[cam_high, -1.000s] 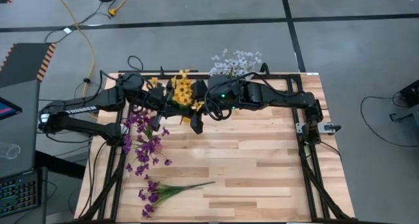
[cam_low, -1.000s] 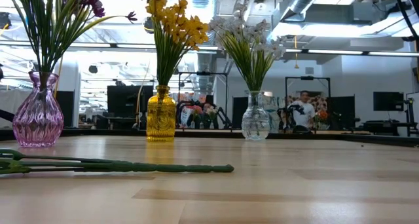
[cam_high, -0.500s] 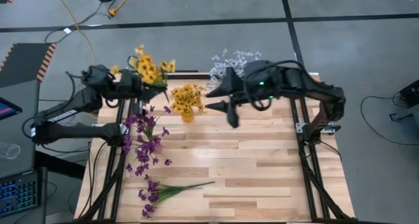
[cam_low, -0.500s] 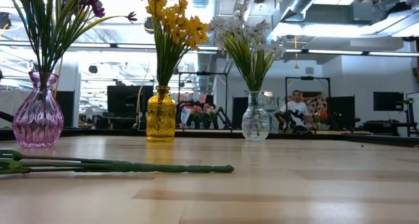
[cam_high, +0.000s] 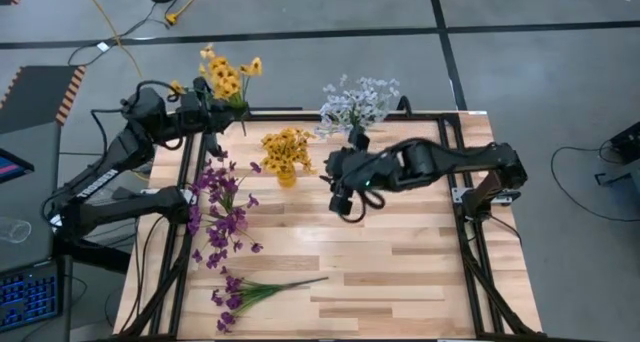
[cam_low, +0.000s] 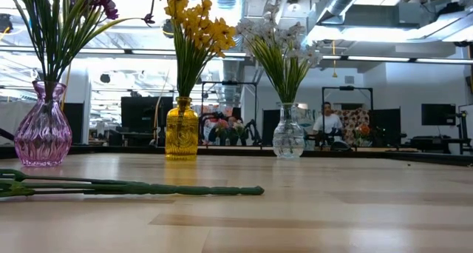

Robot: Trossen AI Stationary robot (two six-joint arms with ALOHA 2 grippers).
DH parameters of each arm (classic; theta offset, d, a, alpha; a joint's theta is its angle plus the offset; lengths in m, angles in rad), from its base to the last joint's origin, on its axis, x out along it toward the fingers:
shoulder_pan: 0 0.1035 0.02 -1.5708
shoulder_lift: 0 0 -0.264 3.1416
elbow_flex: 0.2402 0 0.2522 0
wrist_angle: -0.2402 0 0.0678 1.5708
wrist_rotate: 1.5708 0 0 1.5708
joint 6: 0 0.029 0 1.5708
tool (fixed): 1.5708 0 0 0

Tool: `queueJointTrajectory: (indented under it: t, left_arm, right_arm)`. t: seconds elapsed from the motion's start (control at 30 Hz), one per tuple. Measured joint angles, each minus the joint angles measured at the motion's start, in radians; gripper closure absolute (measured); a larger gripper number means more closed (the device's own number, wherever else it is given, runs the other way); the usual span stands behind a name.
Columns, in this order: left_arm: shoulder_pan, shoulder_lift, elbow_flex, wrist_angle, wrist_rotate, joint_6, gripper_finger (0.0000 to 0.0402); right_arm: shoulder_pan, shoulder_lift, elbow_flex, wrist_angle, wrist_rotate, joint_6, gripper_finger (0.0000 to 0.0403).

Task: Sort flowers into vase by color
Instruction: Put the yellow flowers into the yellow vase

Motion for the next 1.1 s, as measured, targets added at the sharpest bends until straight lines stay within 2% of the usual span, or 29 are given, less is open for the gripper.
queueJointTrajectory:
  t: [0.17,0.33,0.47,0.6,0.73,0.97,1.1]
  left_arm:
    - [0.061,-0.002,-0.061,0.009,0.059,-0.014,0.0381]
    - [0.097,-0.034,-0.183,0.13,0.113,-0.057,0.0381]
    - [0.115,-0.075,-0.32,0.3,0.119,-0.11,0.0381]
    - [0.115,-0.096,-0.442,0.46,0.121,-0.16,0.0381]
    - [0.114,-0.094,-0.523,0.577,0.119,-0.195,0.0381]
    - [0.114,-0.092,-0.567,0.617,0.091,-0.198,0.0381]
    - [0.114,-0.091,-0.579,0.629,0.09,-0.197,0.0381]
  right_arm:
    - [0.022,-0.049,-0.217,0.165,0.056,0.053,0.0213]
    - [0.038,-0.142,-0.512,0.427,0.108,0.116,0.0214]
    - [0.037,-0.217,-0.78,0.749,0.145,0.136,0.0214]
    - [0.026,-0.197,-0.985,1.095,0.144,0.136,0.0214]
    - [0.006,-0.117,-1.052,1.278,0.141,0.138,0.0214]
    - [-0.051,0.082,-1.045,1.5,0.139,0.105,0.0214]
    - [-0.082,0.186,-1.005,1.569,0.138,0.104,0.0214]
